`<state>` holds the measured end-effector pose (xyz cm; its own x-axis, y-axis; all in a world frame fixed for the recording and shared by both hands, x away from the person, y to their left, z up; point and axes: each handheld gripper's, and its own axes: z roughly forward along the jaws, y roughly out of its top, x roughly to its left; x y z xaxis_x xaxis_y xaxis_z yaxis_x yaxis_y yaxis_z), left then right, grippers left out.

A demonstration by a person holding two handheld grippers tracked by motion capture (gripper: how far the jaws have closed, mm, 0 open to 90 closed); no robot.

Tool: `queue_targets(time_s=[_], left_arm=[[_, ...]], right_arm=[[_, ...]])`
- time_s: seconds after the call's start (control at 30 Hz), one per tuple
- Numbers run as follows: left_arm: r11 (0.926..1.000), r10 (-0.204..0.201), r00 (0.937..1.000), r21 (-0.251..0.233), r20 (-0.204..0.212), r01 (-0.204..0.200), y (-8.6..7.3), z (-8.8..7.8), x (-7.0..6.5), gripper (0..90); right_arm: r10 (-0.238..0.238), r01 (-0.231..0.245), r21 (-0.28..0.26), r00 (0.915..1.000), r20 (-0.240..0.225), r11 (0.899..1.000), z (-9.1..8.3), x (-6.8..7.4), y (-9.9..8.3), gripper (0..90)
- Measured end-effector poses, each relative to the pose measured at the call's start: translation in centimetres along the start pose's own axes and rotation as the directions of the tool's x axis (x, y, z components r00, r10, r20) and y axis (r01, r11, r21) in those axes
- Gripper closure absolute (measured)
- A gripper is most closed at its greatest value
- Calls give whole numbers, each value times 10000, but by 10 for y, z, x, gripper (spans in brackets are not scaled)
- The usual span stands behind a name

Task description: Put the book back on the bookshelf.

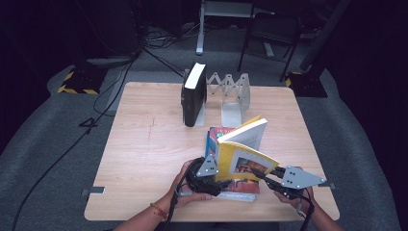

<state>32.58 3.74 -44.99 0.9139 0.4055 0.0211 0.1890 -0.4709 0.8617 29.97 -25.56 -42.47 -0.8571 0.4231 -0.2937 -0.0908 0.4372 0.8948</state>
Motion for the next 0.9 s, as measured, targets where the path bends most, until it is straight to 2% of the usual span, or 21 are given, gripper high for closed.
queue_targets(time_s=[0.07, 0.1, 0.13, 0.17, 0.23, 0.3, 0.33, 0.43, 0.47, 0.57, 0.67, 0.73, 0.8, 0.9], left_arm=[[9997, 72, 9999, -248, 111, -69, 4, -2, 1, 413], [9991, 104, 9999, -403, 0, -104, 7, -3, 0, 413], [9984, 132, 9999, -556, 79, -127, 9, -5, 1, 427], [9979, 152, 9999, -627, 26, -150, 11, -5, 0, 462], [9973, 290, 9994, -676, -162, -300, 13, -6, 0, 486], [9972, 234, 9995, -699, -233, -250, 14, -6, 0, 543], [9970, 394, 9988, -662, -302, -413, 14, -7, 1, 570], [9963, 566, 9978, -621, -357, -587, 15, -8, 0, 628], [9967, 503, 9982, -628, -316, -522, 15, -8, -1, 644], [9961, 654, 9973, -579, -341, -673, 15, -9, -1, 695], [9950, 834, 9962, -525, -268, -848, 16, -9, -3, 722], [9941, 966, 9949, -459, -280, -978, 17, -9, -6, 729], [9937, 1019, 9943, -432, -313, -1032, 17, -9, -6, 730], [9938, 992, 9946, -478, -298, -1006, 18, -10, -6, 723]], right_arm=[[7, -7, 61, 10000, 19, 10000, 1, -1, -2, 837], [7, -7, 61, 10000, 19, 10000, 1, -1, -2, 837], [54, -54, 83, 10000, 67, 10000, 1, -1, -2, 831], [88, -90, 105, 9999, 135, 9999, 1, -1, -3, 819], [183, -186, 145, 9996, 206, 9997, 1, -2, -4, 802], [142, -147, 185, 9995, 287, 9997, 1, -4, -5, 784], [185, -190, 169, 9993, 313, 9997, 0, -4, -5, 774], [276, -285, 116, 9971, 711, 9995, -1, -7, -6, 724], [346, -355, 94, 9960, 819, 9993, -2, -9, -7, 704], [589, -589, -47, 9880, 1426, 9983, -5, -15, -8, 634], [858, -859, -94, 9687, 2331, 9963, -6, -20, -7, 519], [1043, -1036, -148, 9680, 2284, 9945, -4, -23, -6, 465], [1076, -1082, -74, 9757, 1911, 9941, 2, -23, -6, 433], [982, -981, -76, 9850, 1419, 9951, 8, -20, -3, 449]])
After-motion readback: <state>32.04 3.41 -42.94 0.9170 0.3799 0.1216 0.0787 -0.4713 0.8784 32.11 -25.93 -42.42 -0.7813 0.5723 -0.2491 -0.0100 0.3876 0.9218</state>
